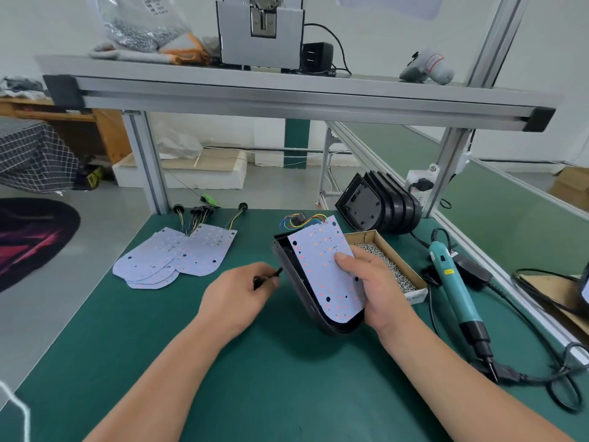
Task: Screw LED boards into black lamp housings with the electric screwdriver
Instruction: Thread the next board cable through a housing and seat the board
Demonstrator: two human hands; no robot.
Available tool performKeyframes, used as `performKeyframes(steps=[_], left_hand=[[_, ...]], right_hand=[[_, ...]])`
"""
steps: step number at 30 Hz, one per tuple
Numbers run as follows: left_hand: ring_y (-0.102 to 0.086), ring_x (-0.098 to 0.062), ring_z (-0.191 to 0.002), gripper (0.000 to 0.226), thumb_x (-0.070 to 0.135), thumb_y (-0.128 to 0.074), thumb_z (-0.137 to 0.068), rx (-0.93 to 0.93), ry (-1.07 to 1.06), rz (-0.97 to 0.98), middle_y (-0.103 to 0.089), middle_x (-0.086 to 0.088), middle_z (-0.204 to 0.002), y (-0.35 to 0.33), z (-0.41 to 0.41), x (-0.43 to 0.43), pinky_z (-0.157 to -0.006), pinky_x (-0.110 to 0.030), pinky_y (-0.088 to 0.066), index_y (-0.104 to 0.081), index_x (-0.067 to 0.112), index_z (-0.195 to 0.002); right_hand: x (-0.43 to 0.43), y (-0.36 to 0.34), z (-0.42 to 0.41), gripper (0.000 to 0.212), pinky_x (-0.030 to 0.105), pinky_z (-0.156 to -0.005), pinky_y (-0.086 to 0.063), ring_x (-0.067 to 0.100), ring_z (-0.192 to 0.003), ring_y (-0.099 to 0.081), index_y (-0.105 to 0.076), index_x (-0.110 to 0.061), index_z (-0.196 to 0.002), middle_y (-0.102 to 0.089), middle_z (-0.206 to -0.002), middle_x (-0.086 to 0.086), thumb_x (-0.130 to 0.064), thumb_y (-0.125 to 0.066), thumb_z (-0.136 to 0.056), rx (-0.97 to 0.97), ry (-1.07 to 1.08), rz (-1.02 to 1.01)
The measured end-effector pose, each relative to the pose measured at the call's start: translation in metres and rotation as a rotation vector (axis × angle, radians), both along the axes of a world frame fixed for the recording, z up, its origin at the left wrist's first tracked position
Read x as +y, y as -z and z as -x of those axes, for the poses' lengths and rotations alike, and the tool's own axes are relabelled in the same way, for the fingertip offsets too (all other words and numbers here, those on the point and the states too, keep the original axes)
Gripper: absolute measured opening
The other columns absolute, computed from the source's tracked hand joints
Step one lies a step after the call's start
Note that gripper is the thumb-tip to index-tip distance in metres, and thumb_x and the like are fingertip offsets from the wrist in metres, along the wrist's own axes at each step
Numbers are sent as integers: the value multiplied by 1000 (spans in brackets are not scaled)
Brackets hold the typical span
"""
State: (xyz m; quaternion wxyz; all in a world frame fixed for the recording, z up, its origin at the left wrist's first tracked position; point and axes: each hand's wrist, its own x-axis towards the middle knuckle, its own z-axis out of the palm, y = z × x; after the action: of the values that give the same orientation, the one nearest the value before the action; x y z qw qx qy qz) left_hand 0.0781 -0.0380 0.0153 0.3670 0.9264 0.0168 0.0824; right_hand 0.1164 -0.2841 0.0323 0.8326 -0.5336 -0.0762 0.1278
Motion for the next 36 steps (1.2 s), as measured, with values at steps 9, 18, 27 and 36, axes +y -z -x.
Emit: performKeyframes(steps=[9,18,27,36], left_hand=[[-55,-10,-58,24,37,-43,-83,-64,-117,-121,-61,23,-66,-1,-1,-5,-53,-29,-42,-58,46,-99],[-59,-8,-70,31,22,-53,-89,20,148,618,-76,8,-88,-1,2,-13,-67,-22,-47,-74,33,-109],[-32,-18,-58,19,32,-66,-104,-30,24,691,-41,1,-63,0,-3,3,-46,-23,-25,-78,30,-89],[-60,-14,-66,26,14,-61,-107,-17,66,1012,-73,-7,-86,-3,-2,17,-58,-27,-48,-80,25,-93]], right_hand=[[2,3,2,30,35,-72,-62,31,-88,-78,-80,-3,-109,-78,-110,21,-18,-72,-85,-15,-40,22],[3,7,1,33,35,-75,-62,31,-91,-78,-80,-1,-110,-77,-113,22,-20,-73,-83,30,-105,94],[-13,-2,-7,33,37,-75,-58,33,-90,-74,-77,-1,-108,-77,-110,19,-24,-75,-84,-57,-40,237],[1,2,-2,20,28,-59,-55,24,-73,-70,-72,-7,-102,-72,-97,17,-14,-66,-84,-3,-106,102]])
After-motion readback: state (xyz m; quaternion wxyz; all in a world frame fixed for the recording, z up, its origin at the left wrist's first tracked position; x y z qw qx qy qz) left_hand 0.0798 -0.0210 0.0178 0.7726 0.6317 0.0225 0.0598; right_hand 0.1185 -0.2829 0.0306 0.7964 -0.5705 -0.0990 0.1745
